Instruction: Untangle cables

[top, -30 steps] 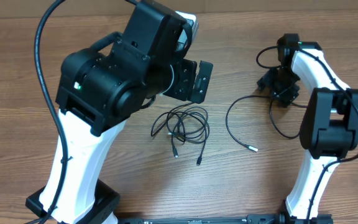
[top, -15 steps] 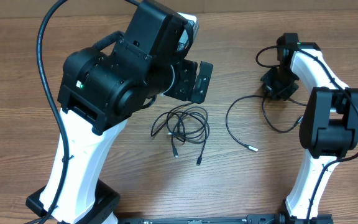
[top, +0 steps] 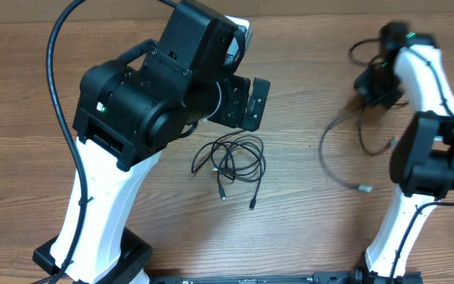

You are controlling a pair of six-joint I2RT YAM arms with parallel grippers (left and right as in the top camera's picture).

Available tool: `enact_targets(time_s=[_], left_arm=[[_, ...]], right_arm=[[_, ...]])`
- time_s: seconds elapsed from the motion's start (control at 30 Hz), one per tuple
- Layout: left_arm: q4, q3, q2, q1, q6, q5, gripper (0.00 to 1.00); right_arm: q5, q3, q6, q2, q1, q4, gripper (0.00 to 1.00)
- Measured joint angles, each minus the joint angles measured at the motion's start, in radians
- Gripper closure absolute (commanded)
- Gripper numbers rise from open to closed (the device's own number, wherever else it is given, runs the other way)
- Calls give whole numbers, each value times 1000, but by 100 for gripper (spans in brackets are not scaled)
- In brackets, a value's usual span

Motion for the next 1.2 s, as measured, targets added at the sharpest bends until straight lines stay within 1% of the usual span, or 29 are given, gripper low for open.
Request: enact_targets(time_s=[0.2, 0.3, 0.47, 0.63, 0.67, 0.7, 0.77, 0.8, 0.83, 0.87, 0.97, 1.0, 1.2], left_arm=[[0, 0, 0, 0, 0, 0, 1], [0, 0, 0, 0, 0, -2, 0], [0, 0, 0, 0, 0, -2, 1], [0, 0, 0, 0, 0, -3, 0], [0, 0, 1, 0, 0, -2, 0], [0, 0, 1, 0, 0, -3, 0], [0, 0, 1, 0, 0, -2, 1], [0, 0, 1, 0, 0, -2, 0], [0, 0, 1, 0, 0, -3, 0], [0, 0, 1, 0, 0, -3, 1], [0, 0, 1, 0, 0, -3, 0], [0, 0, 1, 0, 0, -3, 0], [0, 0, 1, 0, 0, -3, 1]], right_arm=[[-30, 286, -7, 0, -102, -28, 96], [-57, 378, 44, 0, -156, 3, 96], [-74, 414, 145, -1, -249, 77, 96], [-71, 414, 182, -1, -312, 157, 96], [-71, 414, 186, -1, -317, 165, 93], [-71, 414, 189, -1, -321, 166, 84], [-71, 414, 199, -1, -320, 163, 49], [-72, 414, 198, -1, -319, 160, 33], [-72, 414, 199, 0, -316, 154, 20], [-72, 414, 195, 0, -314, 147, 13], [-74, 414, 162, 1, -306, 120, 2], [-74, 414, 149, 1, -304, 109, 0], [-75, 414, 67, 1, -301, 11, 0]])
